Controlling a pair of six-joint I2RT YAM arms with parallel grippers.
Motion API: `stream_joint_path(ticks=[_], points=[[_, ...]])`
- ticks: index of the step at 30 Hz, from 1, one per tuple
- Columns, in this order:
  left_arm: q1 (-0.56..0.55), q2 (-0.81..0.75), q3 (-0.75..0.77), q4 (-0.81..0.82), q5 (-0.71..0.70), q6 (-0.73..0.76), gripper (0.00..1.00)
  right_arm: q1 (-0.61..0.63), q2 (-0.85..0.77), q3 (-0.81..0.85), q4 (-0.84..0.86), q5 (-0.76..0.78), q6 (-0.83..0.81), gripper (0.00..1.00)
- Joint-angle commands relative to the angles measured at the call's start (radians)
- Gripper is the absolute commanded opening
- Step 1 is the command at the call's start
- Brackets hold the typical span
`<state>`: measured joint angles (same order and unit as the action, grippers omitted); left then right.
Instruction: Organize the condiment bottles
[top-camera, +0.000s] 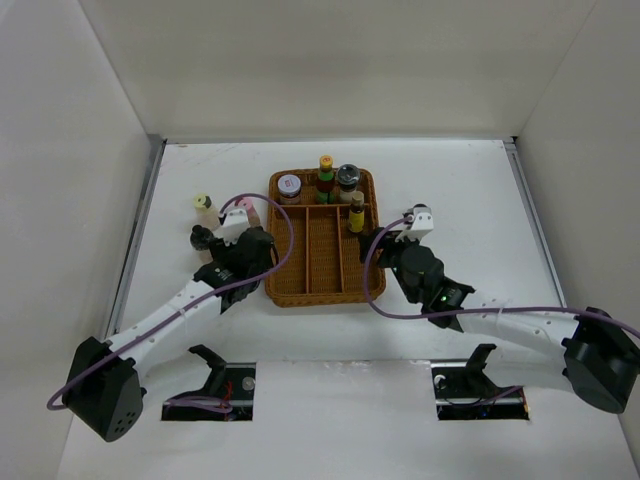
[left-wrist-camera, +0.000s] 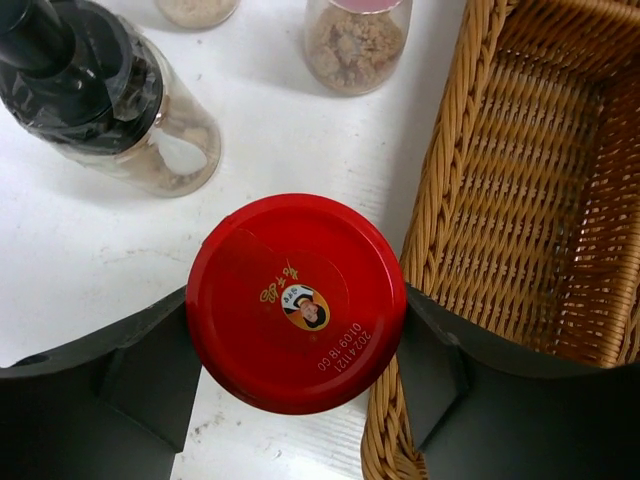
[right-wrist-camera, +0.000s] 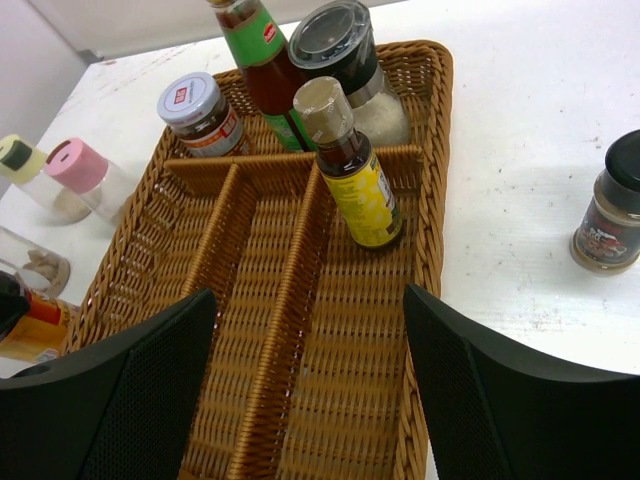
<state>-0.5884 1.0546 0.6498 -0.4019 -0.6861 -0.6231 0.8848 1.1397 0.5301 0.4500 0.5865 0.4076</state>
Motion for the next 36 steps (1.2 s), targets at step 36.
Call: stream_joint_path(ticks=[36], points=[[-0.179,0.433,0.55,0.457,0.037,0.306,0.41,-0.071,-0.1,-0.01,0.006,0.012,0.057,0.81]])
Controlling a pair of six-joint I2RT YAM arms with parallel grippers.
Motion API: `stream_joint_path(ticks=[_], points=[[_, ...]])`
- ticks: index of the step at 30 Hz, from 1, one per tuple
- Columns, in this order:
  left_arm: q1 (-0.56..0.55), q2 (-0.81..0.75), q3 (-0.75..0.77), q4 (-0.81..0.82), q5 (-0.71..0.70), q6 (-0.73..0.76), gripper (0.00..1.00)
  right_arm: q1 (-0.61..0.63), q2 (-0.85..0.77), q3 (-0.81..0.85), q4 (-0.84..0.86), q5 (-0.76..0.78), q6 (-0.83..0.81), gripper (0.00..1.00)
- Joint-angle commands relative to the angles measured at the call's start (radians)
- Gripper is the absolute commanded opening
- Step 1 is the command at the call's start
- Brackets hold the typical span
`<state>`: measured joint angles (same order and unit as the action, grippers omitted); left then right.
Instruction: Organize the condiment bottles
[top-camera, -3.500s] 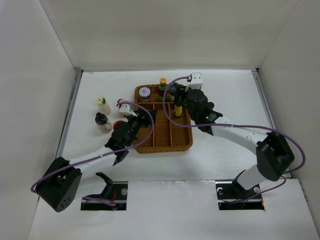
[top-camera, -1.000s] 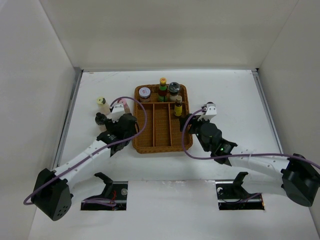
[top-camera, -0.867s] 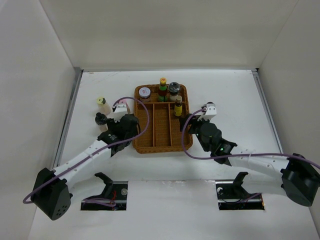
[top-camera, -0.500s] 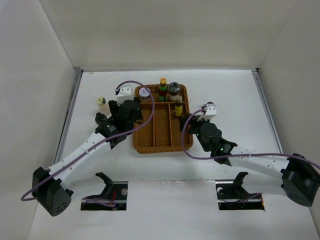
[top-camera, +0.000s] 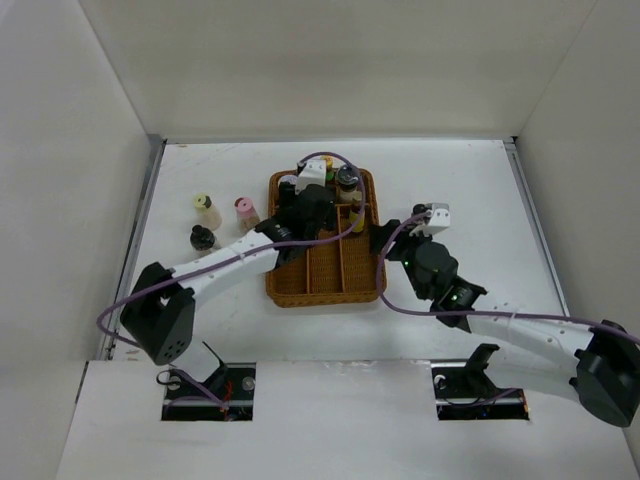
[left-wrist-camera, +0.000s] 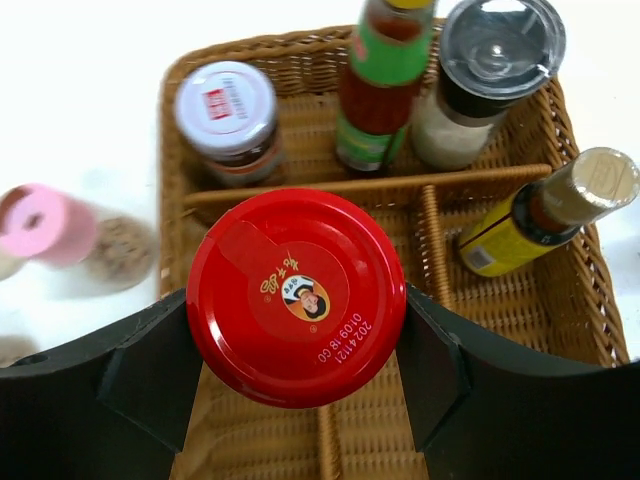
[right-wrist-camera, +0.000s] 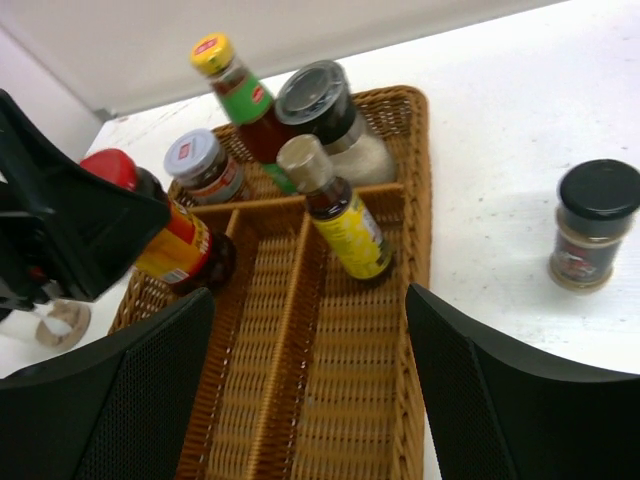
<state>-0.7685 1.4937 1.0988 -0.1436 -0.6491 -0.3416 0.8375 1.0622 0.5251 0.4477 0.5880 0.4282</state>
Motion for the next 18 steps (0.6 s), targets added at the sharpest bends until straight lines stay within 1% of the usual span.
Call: stream_joint_path(ticks=[1,8,14,18], points=[[-0.002,0.013,0.108,0.214,0.011,0.027,0.41,-0.03,-0.028,-0.005,-0.004,0.01,0.043,0.81],[0.007,0.132,0.131,0.275,0.04,0.03,0.41,-0.056,-0.044,-0.022,0.002,-0.005,0.07,0.81],[0.013,0.187,0.134,0.305,0.066,0.024,0.41,-0.067,-0.048,-0.027,0.003,-0.005,0.073,0.81],[0.019,0.23,0.096,0.338,0.074,0.006,0.42,-0.079,-0.062,-0.033,0.002,-0.004,0.073,0.81]])
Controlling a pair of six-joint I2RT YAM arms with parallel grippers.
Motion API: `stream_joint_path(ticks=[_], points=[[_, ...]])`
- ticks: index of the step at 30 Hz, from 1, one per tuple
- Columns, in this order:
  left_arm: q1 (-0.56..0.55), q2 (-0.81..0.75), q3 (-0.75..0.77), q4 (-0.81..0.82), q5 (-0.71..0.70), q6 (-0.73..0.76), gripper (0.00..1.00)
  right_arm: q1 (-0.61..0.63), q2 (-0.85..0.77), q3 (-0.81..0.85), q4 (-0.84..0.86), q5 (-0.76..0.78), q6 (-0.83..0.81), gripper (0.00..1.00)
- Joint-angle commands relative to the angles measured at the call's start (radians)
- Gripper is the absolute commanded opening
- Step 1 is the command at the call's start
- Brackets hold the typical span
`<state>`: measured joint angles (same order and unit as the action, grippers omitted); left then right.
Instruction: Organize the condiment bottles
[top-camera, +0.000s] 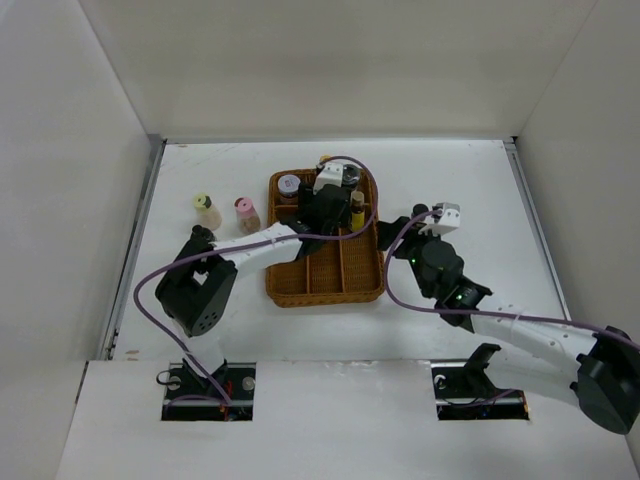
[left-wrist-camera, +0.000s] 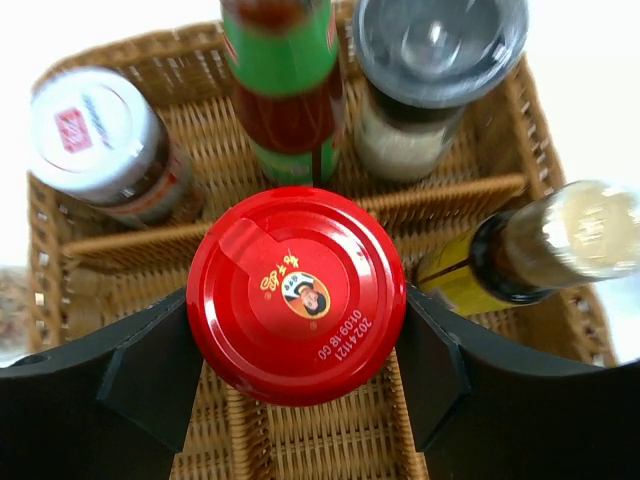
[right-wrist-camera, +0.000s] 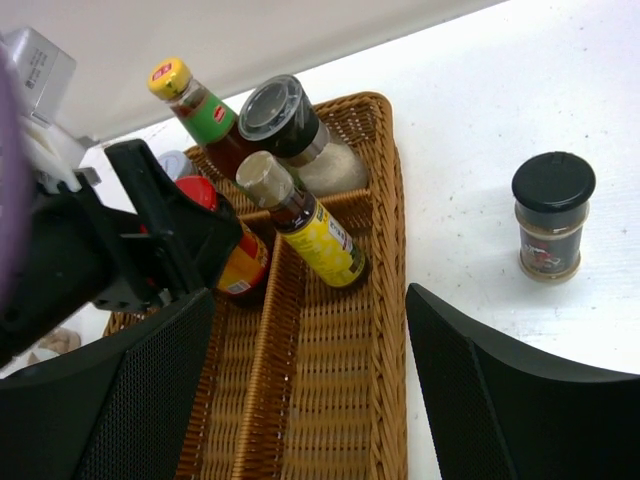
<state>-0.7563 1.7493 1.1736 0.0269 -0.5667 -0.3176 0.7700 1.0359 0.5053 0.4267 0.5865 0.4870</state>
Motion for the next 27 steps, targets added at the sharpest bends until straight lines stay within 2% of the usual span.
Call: stream_joint_path(ticks=[1,4,7,11,15,19,22,25,27], points=[[0.007,-0.021,0.006,0.185,-0.006,-0.021,0.44,-0.011,-0.037,-0.014,0.024,-0.002,0.015,0.82],[0.004,-0.027,-0.029,0.215,-0.01,-0.021,0.55,-0.011,-0.027,-0.01,0.023,-0.007,0.016,0.82],[0.004,-0.056,-0.069,0.252,-0.002,-0.02,0.72,-0.01,-0.022,-0.008,0.024,-0.004,0.016,0.82],[0.005,-0.122,-0.11,0.291,-0.004,-0.008,0.78,-0.013,-0.017,-0.008,0.024,-0.008,0.021,0.82],[0.013,-0.218,-0.156,0.326,-0.01,0.005,0.81,-0.013,-0.013,-0.008,0.024,-0.01,0.021,0.82],[0.053,-0.303,-0.18,0.283,-0.033,0.008,0.82,-0.021,-0.007,-0.013,0.033,-0.01,0.022,0.82],[0.097,-0.376,-0.229,0.229,-0.071,-0.015,0.78,-0.018,-0.008,-0.01,0.035,-0.005,0.015,0.82],[0.163,-0.421,-0.261,0.13,-0.111,-0.044,0.68,-0.019,0.003,-0.014,0.046,-0.02,0.022,0.82],[0.215,-0.428,-0.279,0.064,-0.124,-0.078,0.65,-0.018,0.006,-0.007,0.046,-0.027,0.013,0.82]])
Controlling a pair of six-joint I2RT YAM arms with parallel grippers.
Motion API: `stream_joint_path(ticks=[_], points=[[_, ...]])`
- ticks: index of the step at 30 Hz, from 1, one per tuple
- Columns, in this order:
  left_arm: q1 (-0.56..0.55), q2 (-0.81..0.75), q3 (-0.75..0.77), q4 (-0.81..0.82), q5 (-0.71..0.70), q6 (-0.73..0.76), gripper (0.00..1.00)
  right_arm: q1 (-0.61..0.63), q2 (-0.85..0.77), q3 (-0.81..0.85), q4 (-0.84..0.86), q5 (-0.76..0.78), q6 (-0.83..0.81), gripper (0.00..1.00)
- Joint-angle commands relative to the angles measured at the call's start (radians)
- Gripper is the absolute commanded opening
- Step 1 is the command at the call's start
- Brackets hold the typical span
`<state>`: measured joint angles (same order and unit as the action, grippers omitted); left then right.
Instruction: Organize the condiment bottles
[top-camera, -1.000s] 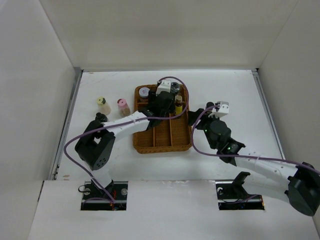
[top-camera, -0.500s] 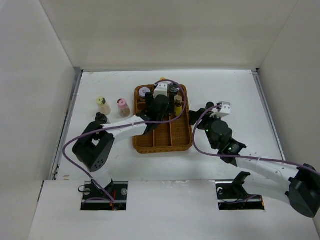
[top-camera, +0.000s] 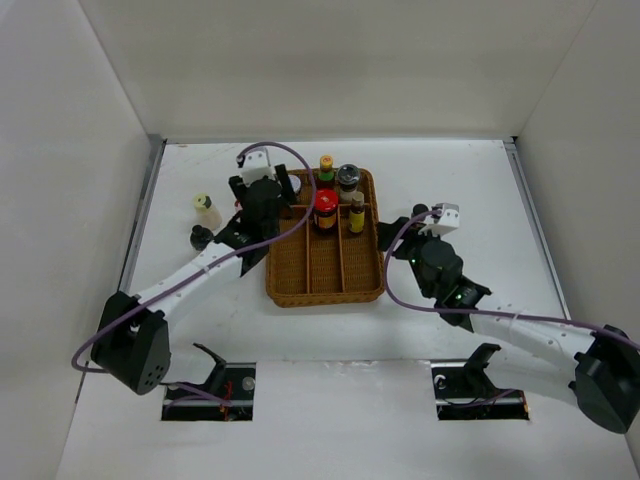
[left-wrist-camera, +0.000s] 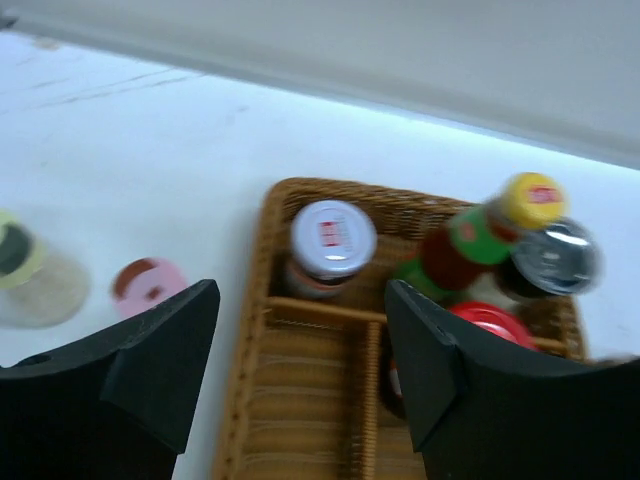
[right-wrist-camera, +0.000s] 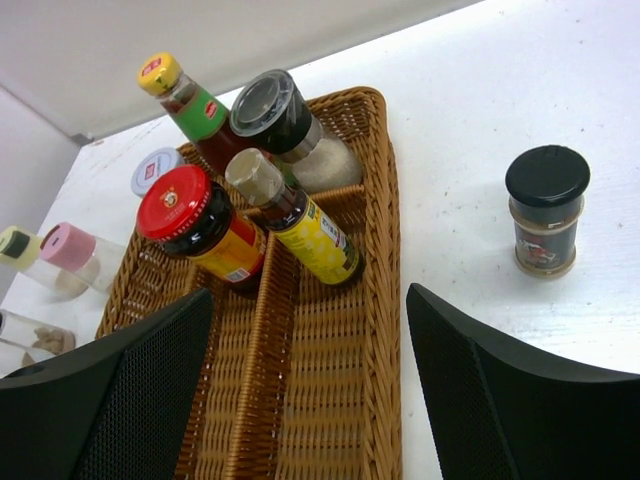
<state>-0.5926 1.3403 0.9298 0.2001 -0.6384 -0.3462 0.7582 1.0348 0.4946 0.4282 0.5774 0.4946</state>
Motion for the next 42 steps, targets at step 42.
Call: stream_joint_path(ticks=[42], points=[[0.207,0.252,-0.005,0.027,-0.035,-0.024,0.41,0.039,0.133,0.052,0.069,-0.086,-0.018,0.83]])
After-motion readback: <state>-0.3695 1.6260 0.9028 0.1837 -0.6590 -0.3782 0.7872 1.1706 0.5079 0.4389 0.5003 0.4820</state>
